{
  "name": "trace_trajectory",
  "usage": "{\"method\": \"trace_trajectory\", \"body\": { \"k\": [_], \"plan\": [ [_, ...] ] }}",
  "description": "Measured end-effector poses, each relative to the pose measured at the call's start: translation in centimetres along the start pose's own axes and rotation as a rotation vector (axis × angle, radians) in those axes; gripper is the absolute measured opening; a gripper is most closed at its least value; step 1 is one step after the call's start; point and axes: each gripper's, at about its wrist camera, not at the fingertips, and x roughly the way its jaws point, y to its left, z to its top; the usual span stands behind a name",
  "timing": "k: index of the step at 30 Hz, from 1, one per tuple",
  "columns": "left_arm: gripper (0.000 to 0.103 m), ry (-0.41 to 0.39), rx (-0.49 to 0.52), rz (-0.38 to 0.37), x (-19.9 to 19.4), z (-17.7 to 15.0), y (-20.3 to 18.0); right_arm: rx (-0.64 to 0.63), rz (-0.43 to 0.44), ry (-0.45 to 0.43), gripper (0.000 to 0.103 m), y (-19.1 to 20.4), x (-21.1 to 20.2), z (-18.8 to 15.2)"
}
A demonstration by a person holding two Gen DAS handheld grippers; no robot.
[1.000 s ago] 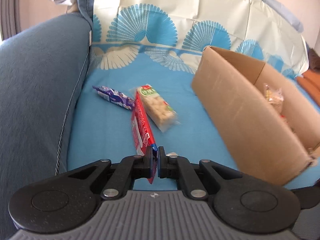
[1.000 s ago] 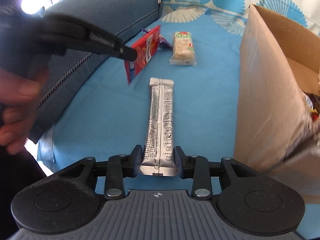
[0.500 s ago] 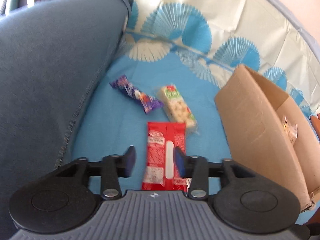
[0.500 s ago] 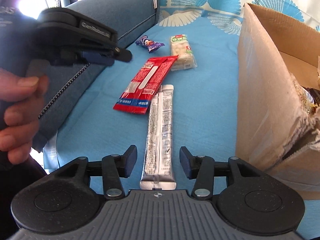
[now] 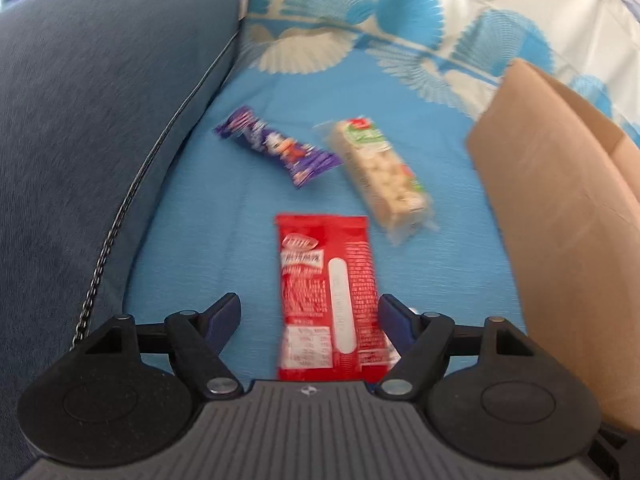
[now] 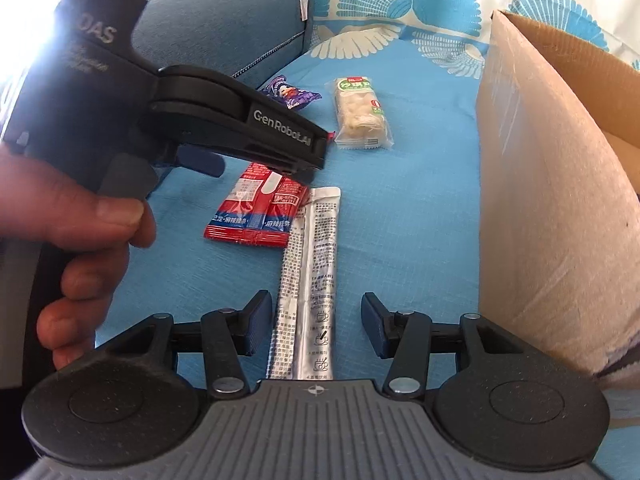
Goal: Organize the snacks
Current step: 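Lift the red wafer packet and silver stick pack toward the box with both tools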
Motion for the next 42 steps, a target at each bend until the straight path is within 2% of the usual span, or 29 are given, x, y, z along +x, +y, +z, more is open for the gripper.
{"method": "trace_trajectory", "body": {
  "k": [2,3,4,5,6,9,13,16,18,21,23,31,34,36,38,42],
  "plan": [
    [0.074,-0.004,0.016,0.021,-0.1,-0.1,0.0,-0.026,-0.011,-0.002,0.051,0.3,0.0,-0.1],
    [0.068,-0.007,0.031,0.029,-0.1,-0.1,-0.2,-0.040,-0.016,-0.004,0.049,0.4,0.0,-0.2],
    [0.060,-0.010,0.042,0.027,-0.2,-0.2,-0.2,-0.054,-0.015,-0.007,0.042,0.5,-0.1,-0.2],
    [0.057,-0.016,0.050,0.028,-0.4,-0.2,-0.3,-0.067,-0.013,-0.011,0.033,0.6,-0.2,-0.3],
    [0.053,-0.024,0.050,0.030,-0.6,-0.3,-0.2,-0.079,-0.016,-0.015,0.032,0.7,-0.3,-0.3],
    [0.049,-0.051,0.018,0.046,-1.3,-0.3,0.5,-0.085,-0.037,-0.035,0.027,0.8,-0.6,-0.5],
    [0.049,-0.076,-0.071,0.045,-2.3,-0.1,2.1,-0.051,-0.049,-0.063,0.026,0.3,-1.3,-0.3],
    [0.049,-0.015,-0.103,0.023,-1.7,-0.1,2.8,-0.033,-0.046,-0.028,0.027,0.0,-0.9,-0.4],
    [0.050,0.011,-0.092,0.022,-1.5,-0.1,2.7,-0.027,-0.040,0.002,0.029,-0.1,-0.6,-0.6],
    [0.054,0.010,-0.061,0.038,-1.4,-0.2,2.3,-0.027,-0.042,-0.003,0.032,-0.1,-0.6,-0.6],
    [0.058,0.010,-0.045,0.050,-1.3,-0.3,2.0,-0.017,-0.040,-0.012,0.040,-0.3,-0.5,-0.4],
    [0.064,0.006,-0.005,0.087,-0.4,-0.4,1.1,0.026,-0.032,-0.028,0.041,-0.9,0.3,-0.1],
    [0.064,0.003,0.017,0.098,-0.2,-0.4,0.8,0.000,-0.044,-0.026,0.041,-0.5,0.6,-0.2],
    [0.064,0.001,0.028,0.102,-0.1,-0.5,0.6,-0.030,-0.053,-0.030,0.039,-0.2,0.7,-0.3],
    [0.064,-0.001,0.030,0.103,-0.1,-0.5,0.6,-0.047,-0.053,-0.035,0.031,0.1,0.7,-0.4],
    [0.053,-0.010,0.034,0.101,-0.3,-0.5,0.6,-0.047,-0.060,-0.042,0.025,0.2,0.5,-0.4]
  ]
}}
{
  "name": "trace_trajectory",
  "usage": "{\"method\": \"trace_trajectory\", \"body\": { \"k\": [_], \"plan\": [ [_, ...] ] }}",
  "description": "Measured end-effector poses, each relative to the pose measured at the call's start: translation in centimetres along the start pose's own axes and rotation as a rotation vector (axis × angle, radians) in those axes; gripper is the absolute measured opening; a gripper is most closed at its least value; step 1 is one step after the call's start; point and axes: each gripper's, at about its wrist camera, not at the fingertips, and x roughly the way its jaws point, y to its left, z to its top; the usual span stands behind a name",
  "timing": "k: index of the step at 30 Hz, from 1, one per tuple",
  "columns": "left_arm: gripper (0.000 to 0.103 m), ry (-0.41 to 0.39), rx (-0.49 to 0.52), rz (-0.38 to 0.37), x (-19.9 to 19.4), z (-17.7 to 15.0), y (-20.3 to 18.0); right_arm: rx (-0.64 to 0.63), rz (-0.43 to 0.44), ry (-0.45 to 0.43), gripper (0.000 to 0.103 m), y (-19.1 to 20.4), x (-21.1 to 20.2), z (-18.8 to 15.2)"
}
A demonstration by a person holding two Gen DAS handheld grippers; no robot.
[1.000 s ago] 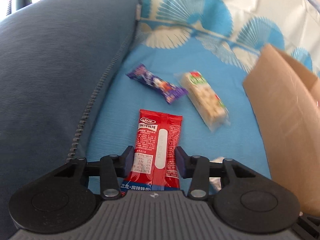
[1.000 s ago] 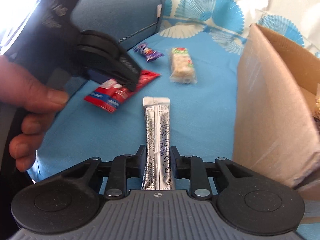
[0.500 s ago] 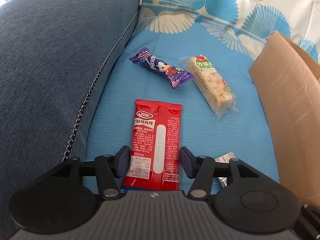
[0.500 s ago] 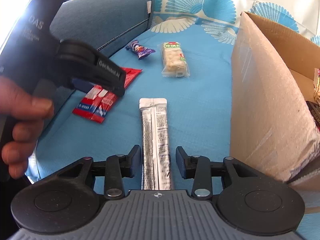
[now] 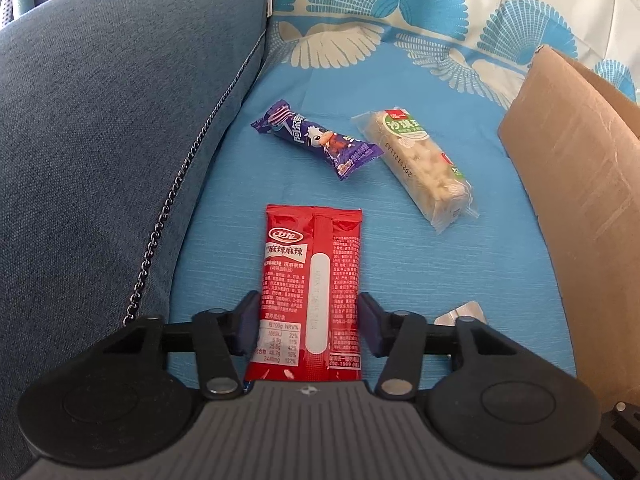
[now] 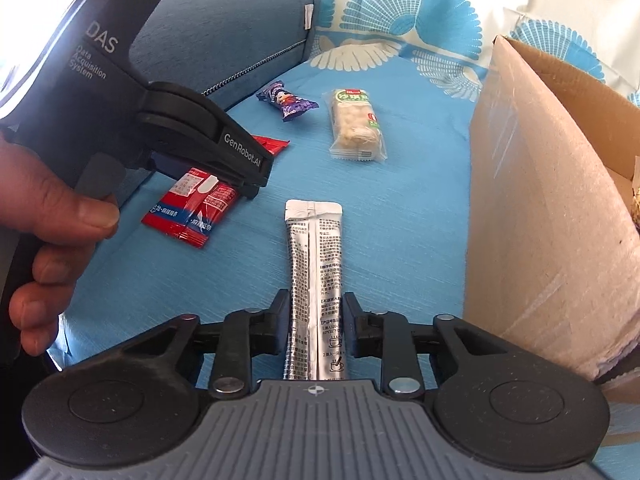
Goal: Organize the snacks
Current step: 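Lift the red wafer packet and silver stick pack toward the box with both tools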
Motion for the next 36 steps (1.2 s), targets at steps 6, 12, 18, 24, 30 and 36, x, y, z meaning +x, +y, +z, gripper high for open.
{"method": "trace_trajectory", "body": {
  "k": [6,12,18,24,30,36],
  "plan": [
    [0.049,-0.016,-0.046,-0.012,-0.5,0.2,0.5,0.018,-0.001,-0.069,0.004,-0.3,-1.5,0.3],
    [0.049,-0.057,-0.051,-0.022,-1.7,0.2,0.5,0.016,0.009,-0.035,0.005,-0.4,-1.5,-0.1],
    [0.049,-0.097,-0.071,-0.048,-3.3,0.1,1.1,0.035,-0.010,-0.044,0.027,-0.7,-0.9,0.0],
    [0.049,-0.173,-0.073,-0.095,-5.6,-0.2,0.8,0.061,-0.010,-0.033,0.040,-1.0,0.9,0.5],
    [0.049,-0.213,-0.073,-0.107,-6.8,-0.6,0.2,0.050,-0.007,-0.034,0.026,-0.9,1.4,0.6],
    [0.049,-0.254,-0.126,-0.121,-8.1,-1.1,0.6,0.040,-0.009,-0.126,0.020,-1.1,-0.9,0.7]
  ]
}}
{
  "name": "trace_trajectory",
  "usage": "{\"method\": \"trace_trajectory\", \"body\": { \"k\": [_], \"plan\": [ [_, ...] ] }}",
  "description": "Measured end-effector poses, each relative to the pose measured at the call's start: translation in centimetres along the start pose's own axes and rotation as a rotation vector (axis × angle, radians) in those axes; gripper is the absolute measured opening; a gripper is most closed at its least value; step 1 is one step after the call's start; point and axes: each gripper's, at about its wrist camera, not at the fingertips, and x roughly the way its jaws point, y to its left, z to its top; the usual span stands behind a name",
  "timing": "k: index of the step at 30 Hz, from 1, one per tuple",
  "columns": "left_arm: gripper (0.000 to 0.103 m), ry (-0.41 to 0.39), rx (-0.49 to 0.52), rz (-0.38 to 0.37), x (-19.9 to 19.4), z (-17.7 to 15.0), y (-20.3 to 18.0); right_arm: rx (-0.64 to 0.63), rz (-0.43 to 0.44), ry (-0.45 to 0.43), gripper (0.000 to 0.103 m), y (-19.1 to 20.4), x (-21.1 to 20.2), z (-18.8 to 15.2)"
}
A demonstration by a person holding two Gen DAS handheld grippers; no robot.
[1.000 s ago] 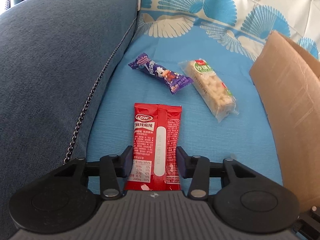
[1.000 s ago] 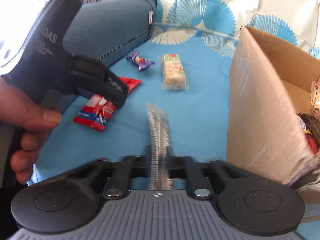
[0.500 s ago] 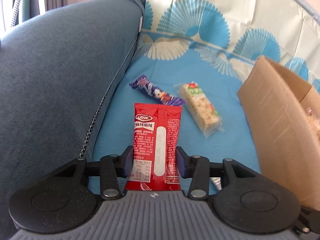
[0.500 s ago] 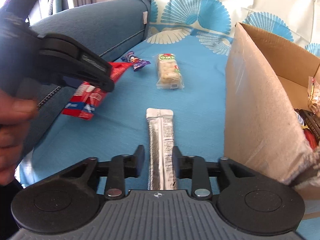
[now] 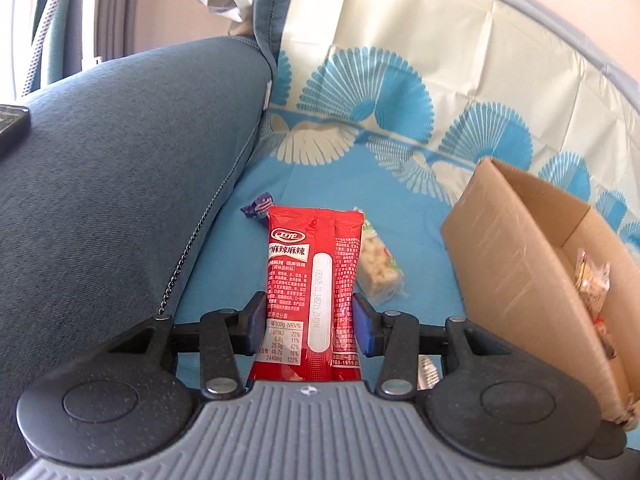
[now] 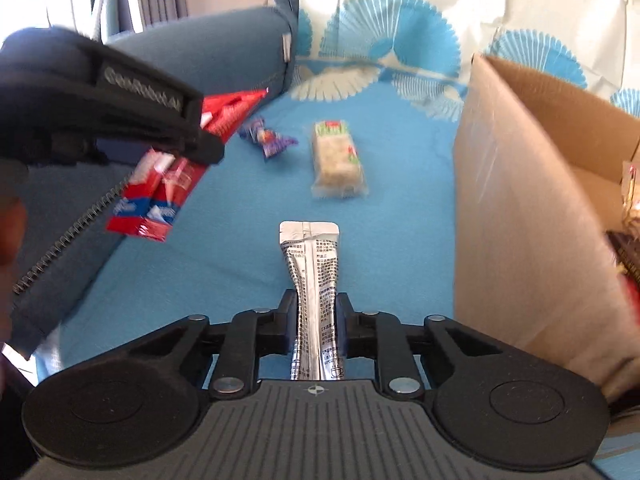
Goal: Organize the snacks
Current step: 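Lift the red wafer packet and silver stick pack toward the box with both tools, then carry the red wafer packet and silver stick pack over the box with both tools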
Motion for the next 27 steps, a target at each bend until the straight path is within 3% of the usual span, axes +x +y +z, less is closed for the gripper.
{"method": "trace_trajectory", "body": {
  "k": [8,27],
  "plan": [
    [0.049,-0.045,-0.018,-0.035,-2.3,0.0,0.0,-0.012,-0.010,-0.144,0.020,-0.6,-4.0,0.6],
    [0.049,-0.070,-0.007,-0.049,-4.2,1.2,-0.1,-0.015,-0.040,-0.250,0.020,-1.9,-8.3,1.9]
  ]
}}
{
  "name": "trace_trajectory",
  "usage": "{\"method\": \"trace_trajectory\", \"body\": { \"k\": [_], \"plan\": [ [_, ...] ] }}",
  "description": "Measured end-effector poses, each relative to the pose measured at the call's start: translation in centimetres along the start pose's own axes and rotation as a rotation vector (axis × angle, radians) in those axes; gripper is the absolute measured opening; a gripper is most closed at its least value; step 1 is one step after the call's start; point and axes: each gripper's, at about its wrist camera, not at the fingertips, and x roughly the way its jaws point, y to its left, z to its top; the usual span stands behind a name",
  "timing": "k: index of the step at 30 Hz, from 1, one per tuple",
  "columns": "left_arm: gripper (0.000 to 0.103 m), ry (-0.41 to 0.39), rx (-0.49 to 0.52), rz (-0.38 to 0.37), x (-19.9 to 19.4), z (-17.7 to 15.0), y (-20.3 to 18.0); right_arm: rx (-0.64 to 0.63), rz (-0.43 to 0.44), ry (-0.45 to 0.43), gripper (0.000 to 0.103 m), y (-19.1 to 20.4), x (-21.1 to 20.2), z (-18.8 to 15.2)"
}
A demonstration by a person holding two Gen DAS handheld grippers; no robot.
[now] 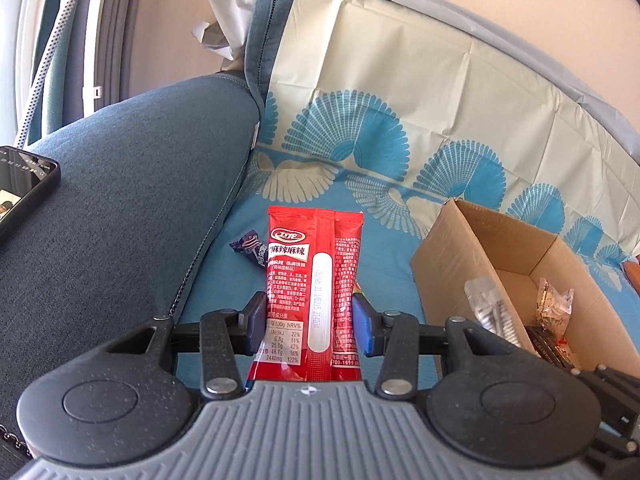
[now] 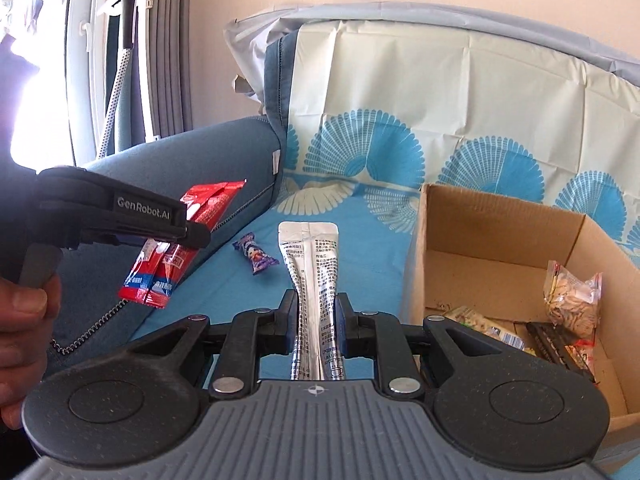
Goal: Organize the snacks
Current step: 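Carry the red wafer packet and silver stick pack over the box with both tools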
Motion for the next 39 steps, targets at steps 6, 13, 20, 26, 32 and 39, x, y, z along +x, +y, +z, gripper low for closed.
{"method": "trace_trajectory", "body": {
  "k": [6,13,20,26,32,39],
  "plan": [
    [0.049,0.007,-0.015,0.003,0.1,0.5,0.1,0.041,0.008,-0.058,0.020,-1.6,-1.4,2.2],
    [0.049,0.010,-0.009,-0.008,0.3,0.7,-0.8,0.077,0.011,-0.110,0.020,-6.5,-3.0,6.1],
    [0.049,0.005,0.028,-0.017,0.5,0.6,-2.5,0.123,-0.088,-0.101,0.020,-12.1,-2.8,5.4],
    [0.049,-0.028,0.067,-0.022,0.8,0.5,-4.8,0.114,-0.173,-0.132,0.020,-13.9,-4.1,4.5],
    [0.049,-0.144,0.215,-0.077,-0.1,-0.2,-9.7,0.095,-0.264,-0.137,0.020,-16.6,-5.2,3.7],
    [0.049,-0.195,0.283,-0.179,-0.3,-1.3,-14.0,0.129,-0.358,-0.141,0.020,-20.1,-7.0,2.4]
  ]
}}
